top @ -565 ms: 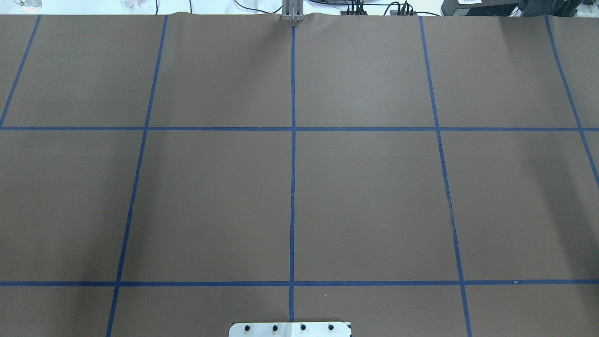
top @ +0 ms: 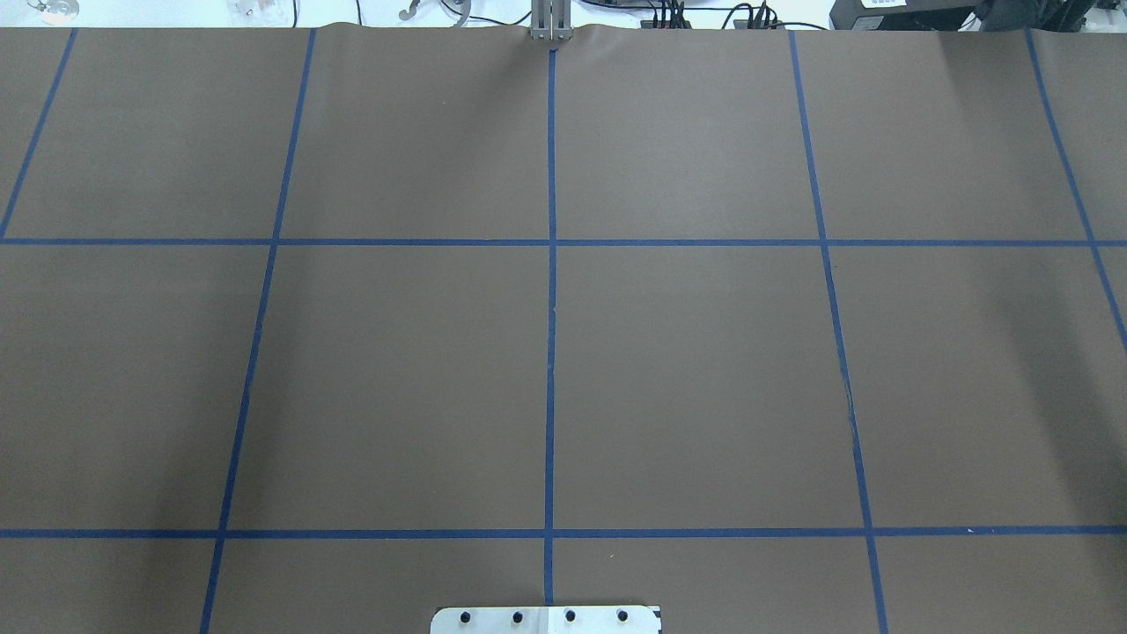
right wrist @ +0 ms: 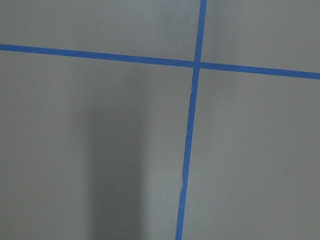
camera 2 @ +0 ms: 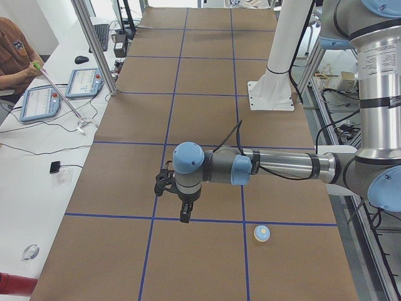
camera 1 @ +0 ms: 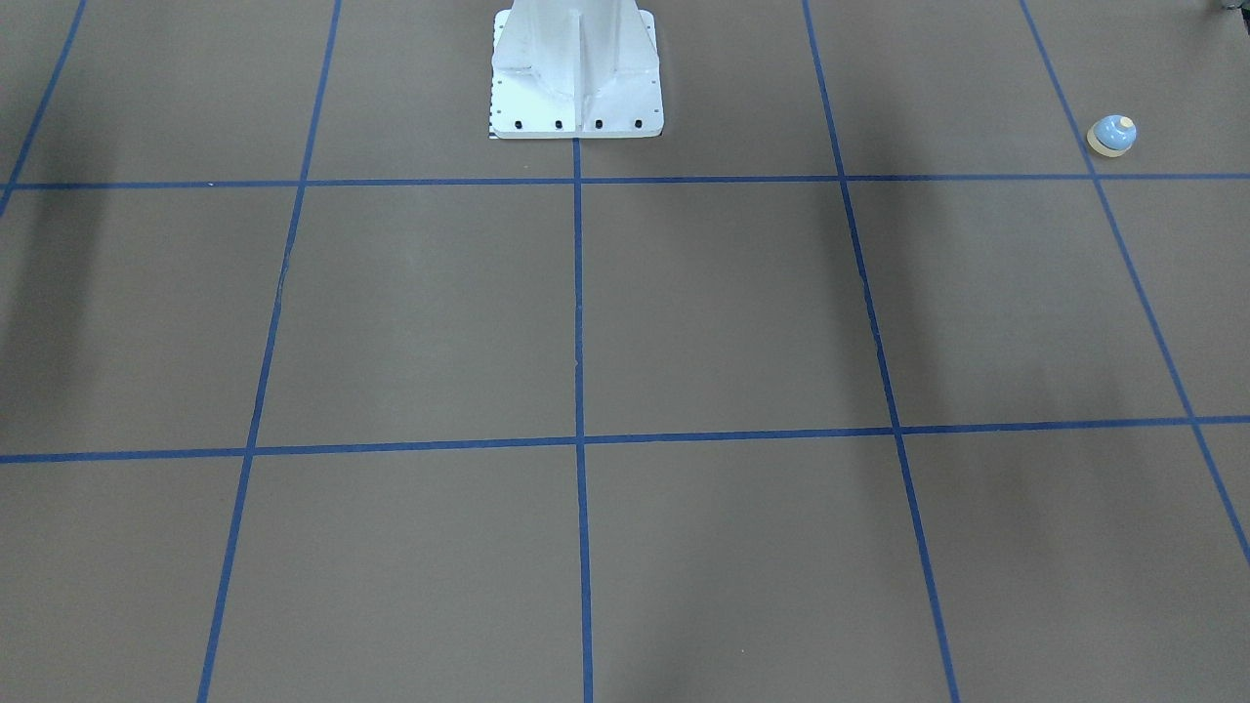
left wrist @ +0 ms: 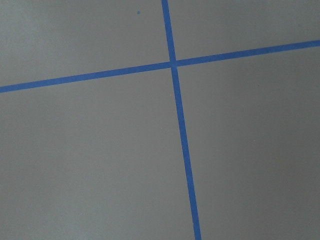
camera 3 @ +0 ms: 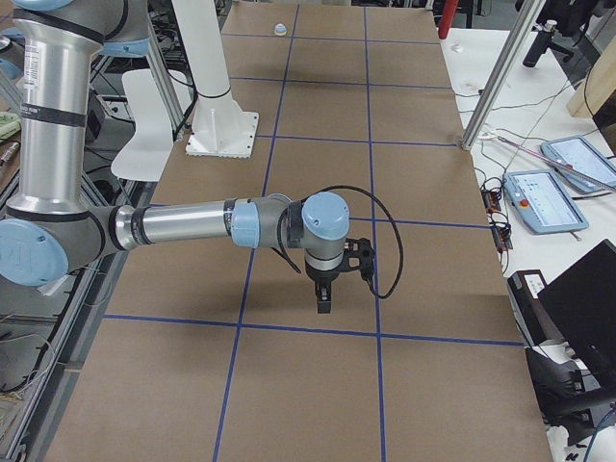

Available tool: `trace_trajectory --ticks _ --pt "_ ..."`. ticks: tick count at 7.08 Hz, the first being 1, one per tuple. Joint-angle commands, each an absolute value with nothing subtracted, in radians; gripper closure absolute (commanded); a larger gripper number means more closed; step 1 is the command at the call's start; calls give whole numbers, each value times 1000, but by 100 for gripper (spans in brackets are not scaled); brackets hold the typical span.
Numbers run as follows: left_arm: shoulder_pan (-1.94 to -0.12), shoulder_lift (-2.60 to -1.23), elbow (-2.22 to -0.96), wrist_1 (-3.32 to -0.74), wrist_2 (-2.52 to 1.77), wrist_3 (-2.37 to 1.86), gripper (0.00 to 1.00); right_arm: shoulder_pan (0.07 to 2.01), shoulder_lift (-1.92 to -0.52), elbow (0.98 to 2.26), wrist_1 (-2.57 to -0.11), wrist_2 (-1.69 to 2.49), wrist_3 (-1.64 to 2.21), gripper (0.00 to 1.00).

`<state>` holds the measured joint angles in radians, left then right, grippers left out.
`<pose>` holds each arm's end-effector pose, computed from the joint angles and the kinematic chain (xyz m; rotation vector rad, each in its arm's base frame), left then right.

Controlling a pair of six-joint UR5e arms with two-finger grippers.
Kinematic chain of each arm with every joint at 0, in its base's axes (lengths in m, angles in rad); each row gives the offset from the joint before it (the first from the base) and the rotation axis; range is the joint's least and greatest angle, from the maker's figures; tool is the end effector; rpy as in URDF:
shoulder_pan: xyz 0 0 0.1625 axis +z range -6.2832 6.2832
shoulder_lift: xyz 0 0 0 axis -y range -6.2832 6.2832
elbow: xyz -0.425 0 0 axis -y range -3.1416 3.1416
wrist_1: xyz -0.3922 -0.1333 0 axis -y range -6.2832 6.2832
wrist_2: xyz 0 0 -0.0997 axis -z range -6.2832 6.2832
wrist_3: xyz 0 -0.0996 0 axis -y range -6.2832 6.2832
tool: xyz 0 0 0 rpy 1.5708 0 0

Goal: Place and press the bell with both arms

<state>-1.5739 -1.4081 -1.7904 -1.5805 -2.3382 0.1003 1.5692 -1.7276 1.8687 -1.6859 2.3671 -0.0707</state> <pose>-0.0655 -0.4268 0.6245 0.1029 0.7633 0.1179 0.0614 -0.4235 0.5942 0.0521 -0.7951 -0.0788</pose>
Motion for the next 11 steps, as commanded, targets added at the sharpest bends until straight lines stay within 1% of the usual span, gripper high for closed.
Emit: trace_trajectory --ticks 1,2,3,5,6,7,8,9,11 --pt "-1574 -1419 -1798 -1569 -2324 97 0 1569 -1727 1870 -1686 2367 -69 0" --pt "-1572 -1423 -1813 -1563 -2257 95 0 1569 -1729 1873 -1686 2368 -69 0" --pt "-1566 -1424 -1869 -1502 -2199 94 0 1569 -1729 1873 -1686 2368 -69 0" --pt "-1549 -1422 -2071 -1271 -2102 91 0 1569 -1743 1876 -1687 2373 -69 0" --pt "-1548 -1416 -2176 -1168 -2082 18 0 1569 -1743 1876 -1687 2372 -69 0" --pt "-1492 -1408 -2283 -1088 -2038 -95 0 1569 -1743 1876 -1687 2372 -69 0" --pt "-1430 -1401 -2355 -1030 -1979 -212 0 1569 -1741 1878 -1687 2372 -69 0" --pt "-1387 -1388 -2394 -1017 -1974 -356 0 1569 -1741 1878 -1686 2372 -69 0" --pt "-1283 -1318 -2471 -1017 -1924 -634 0 1569 -1740 1884 -1686 2375 -69 0"
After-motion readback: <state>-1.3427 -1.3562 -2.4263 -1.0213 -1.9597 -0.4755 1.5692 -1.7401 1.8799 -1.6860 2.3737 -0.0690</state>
